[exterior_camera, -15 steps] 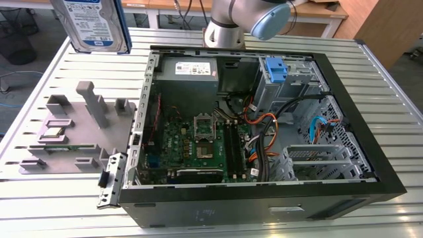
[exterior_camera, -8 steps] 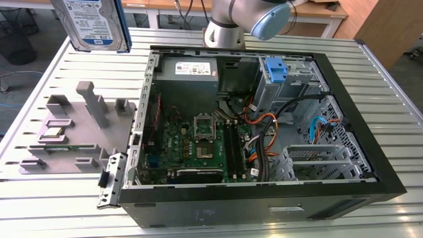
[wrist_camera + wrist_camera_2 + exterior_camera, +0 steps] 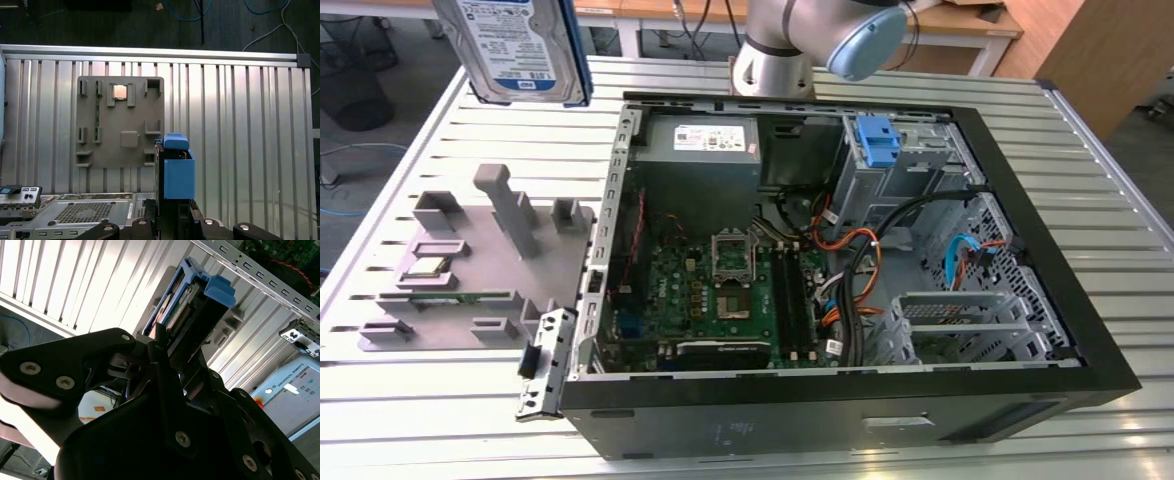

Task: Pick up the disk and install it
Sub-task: 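Pick up the disk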

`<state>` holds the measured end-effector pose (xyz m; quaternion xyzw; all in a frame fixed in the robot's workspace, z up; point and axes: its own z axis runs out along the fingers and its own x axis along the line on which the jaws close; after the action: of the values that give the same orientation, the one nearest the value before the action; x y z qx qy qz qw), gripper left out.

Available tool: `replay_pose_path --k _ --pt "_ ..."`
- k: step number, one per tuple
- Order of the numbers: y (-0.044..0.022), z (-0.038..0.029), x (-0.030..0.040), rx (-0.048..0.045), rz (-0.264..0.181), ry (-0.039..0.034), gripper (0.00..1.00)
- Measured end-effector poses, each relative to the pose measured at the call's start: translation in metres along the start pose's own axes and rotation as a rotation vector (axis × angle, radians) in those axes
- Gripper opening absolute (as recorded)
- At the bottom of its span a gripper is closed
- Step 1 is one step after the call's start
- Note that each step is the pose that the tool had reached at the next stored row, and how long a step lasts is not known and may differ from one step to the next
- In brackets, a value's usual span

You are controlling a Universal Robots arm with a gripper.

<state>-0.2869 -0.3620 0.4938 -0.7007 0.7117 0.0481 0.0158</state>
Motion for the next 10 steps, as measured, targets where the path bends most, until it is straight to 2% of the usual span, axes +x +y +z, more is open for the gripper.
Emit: replay_pose_path --k 10 --pt "-0.022 -0.001 -0.0004 0.0 0.0 0.0 0.35"
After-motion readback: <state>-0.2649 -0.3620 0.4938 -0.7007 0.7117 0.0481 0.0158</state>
